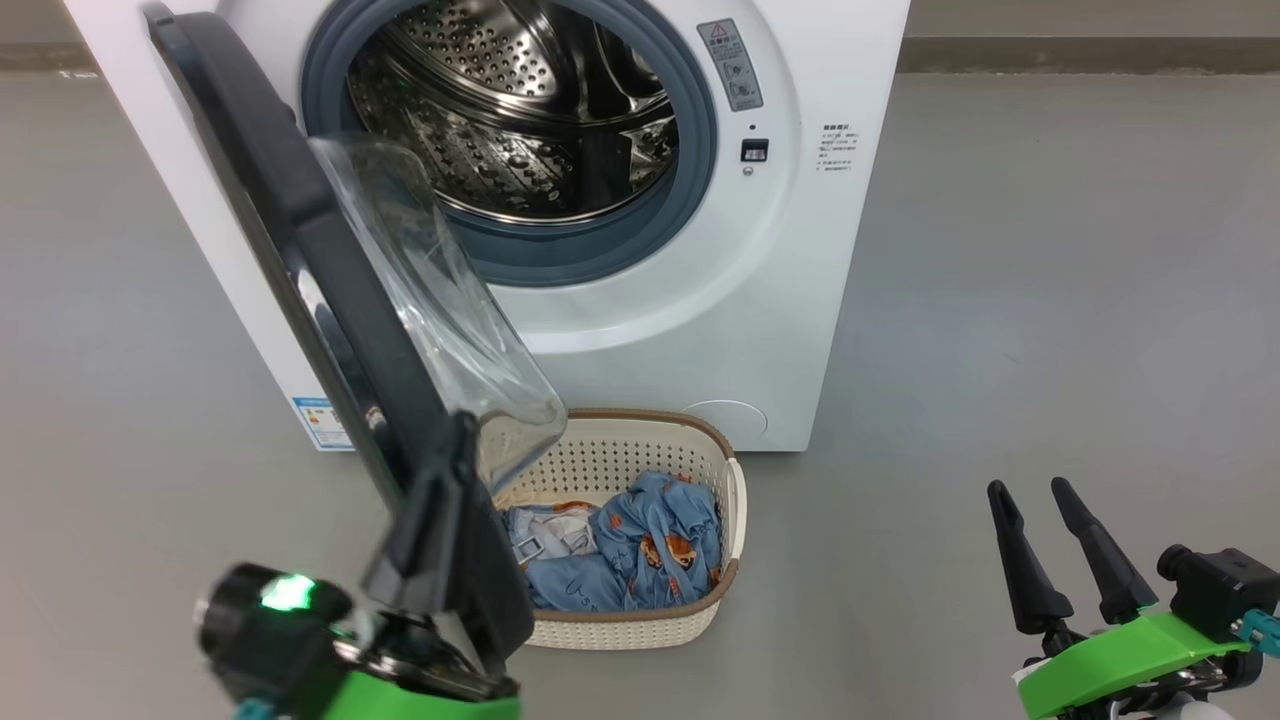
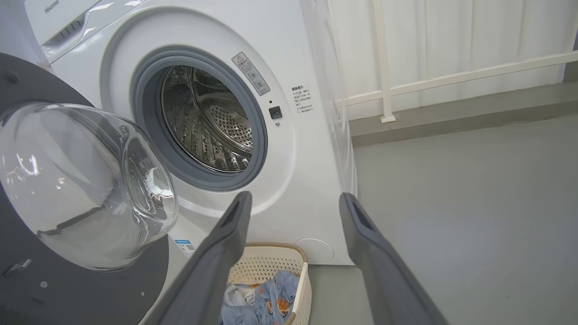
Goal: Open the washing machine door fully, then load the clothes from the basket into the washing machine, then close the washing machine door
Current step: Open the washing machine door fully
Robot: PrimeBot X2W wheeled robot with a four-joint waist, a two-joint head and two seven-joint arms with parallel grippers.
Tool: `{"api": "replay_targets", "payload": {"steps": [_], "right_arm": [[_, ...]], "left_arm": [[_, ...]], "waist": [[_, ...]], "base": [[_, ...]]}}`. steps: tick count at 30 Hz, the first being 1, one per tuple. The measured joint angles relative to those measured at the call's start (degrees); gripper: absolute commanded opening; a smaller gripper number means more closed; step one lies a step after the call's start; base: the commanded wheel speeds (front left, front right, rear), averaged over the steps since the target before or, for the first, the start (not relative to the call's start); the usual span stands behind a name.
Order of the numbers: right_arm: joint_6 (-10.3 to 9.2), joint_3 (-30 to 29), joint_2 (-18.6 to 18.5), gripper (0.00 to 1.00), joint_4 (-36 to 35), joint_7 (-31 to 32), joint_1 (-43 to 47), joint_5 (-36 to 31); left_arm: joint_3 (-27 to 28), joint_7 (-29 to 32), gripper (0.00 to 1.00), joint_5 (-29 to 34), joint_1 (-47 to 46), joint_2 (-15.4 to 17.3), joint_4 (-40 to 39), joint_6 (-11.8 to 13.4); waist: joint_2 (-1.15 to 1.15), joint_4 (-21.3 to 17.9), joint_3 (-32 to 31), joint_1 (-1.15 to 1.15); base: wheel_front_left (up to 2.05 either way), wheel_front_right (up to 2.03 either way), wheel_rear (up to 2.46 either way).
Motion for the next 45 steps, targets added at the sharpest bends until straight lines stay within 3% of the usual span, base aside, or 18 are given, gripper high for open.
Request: {"api": "replay_targets", "payload": {"steps": [9,20,32,45], "right_arm": [[0.0,0.97,0.33,1.0,0.24,0.0,0.0,0.12],[0.0,1.05,0.52,1.0,0.4,0.0,0.01,0.44],[0.0,0.34,0.98,1.0,0.53,0.0,0.04,0.44],[0.0,-0.11,1.59,1.0,0.77,0.0,0.08,0.44]], "left_arm": [[-6.48,0.03,0.0,-2.18,0.15,0.25,11.99,-0.01],[-5.84,0.07,0.0,-7.01,-1.22,0.25,22.88,0.53],[-5.1,0.07,0.0,-7.99,-2.38,-0.64,23.36,1.02],[-4.06,0.08,0.0,-7.39,-1.13,-0.51,22.54,1.02]], "waist": [[0.0,-1.23,-0.09,0.0],[0.0,-2.78,0.45,0.0],[0.0,-1.47,0.73,0.0],[0.0,4.8,0.47,0.0]], "base": [[0.0,0.0,0.0],[0.0,0.0,0.0],[0.0,0.0,0.0],[0.0,0.0,0.0]]}}
